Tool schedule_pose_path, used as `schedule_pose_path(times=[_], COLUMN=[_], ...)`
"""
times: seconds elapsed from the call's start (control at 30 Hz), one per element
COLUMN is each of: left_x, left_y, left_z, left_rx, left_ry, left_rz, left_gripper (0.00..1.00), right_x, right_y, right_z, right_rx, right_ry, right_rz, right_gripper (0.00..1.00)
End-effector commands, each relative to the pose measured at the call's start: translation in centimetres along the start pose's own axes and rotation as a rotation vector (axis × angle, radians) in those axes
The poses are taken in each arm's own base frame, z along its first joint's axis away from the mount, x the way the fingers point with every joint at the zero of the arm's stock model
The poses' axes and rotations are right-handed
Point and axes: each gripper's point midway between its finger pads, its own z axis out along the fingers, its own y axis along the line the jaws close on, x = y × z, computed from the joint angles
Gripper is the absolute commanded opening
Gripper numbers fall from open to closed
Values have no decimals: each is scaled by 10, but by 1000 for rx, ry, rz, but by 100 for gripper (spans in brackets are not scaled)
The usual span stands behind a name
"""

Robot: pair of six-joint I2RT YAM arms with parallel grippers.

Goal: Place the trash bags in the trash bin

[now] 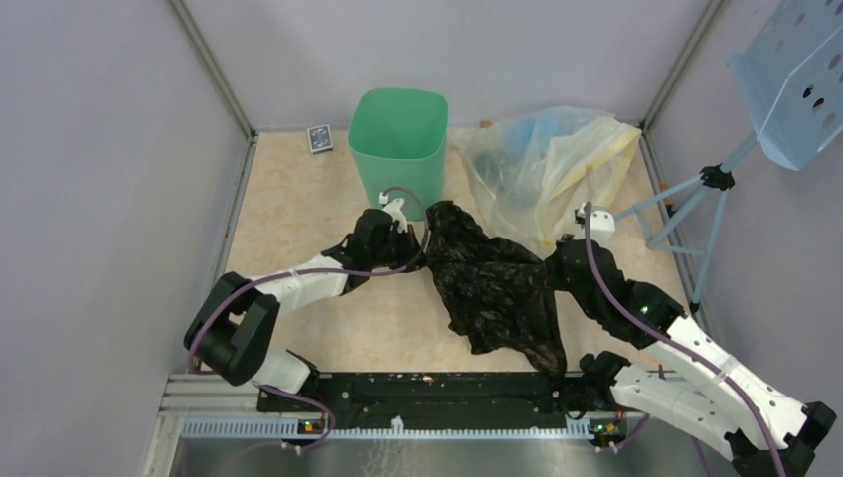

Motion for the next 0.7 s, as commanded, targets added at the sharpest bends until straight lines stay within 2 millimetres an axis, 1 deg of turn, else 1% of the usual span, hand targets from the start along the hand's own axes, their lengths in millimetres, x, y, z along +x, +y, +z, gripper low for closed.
schedule_pose_path(times=[0.0,0.07,0.1,0.13,0.2,0.23,0.3,0.4,0.47,0.5,0.57,0.6,0.67], left_x=[18,19,17,18,20,22,28,45,56,61,67,68,68], left_y=[18,16,15,13,9,8,8,15,20,21,23,24,26], left_z=[-27,-34,-38,-41,-46,-48,-49,-46,-44,-44,-45,-46,-47], left_rx=[-32,-24,-19,-14,-1,6,15,21,26,30,33,30,21], left_ry=[50,57,56,60,79,88,117,172,195,201,207,205,201], left_rz=[22,26,32,39,52,60,74,76,68,63,54,52,53], left_gripper=[0,0,0,0,0,0,0,0,0,0,0,0,0], right_x=[-18,-10,-5,1,17,26,39,42,33,26,23,20,32], right_y=[-8,-2,7,21,56,73,91,91,92,98,112,121,129], right_z=[-5,0,1,2,-2,-5,-7,6,14,15,17,16,20], right_rx=[44,25,-26,-107,-318,-424,-516,-470,-437,-450,-498,-532,-559], right_ry=[-67,-32,-8,24,92,129,197,230,204,191,208,224,295], right_rz=[45,32,5,-34,-109,-141,-157,-170,-188,-199,-233,-253,-283], right_gripper=[0,0,0,0,0,3,9,13,17,23,38,43,49])
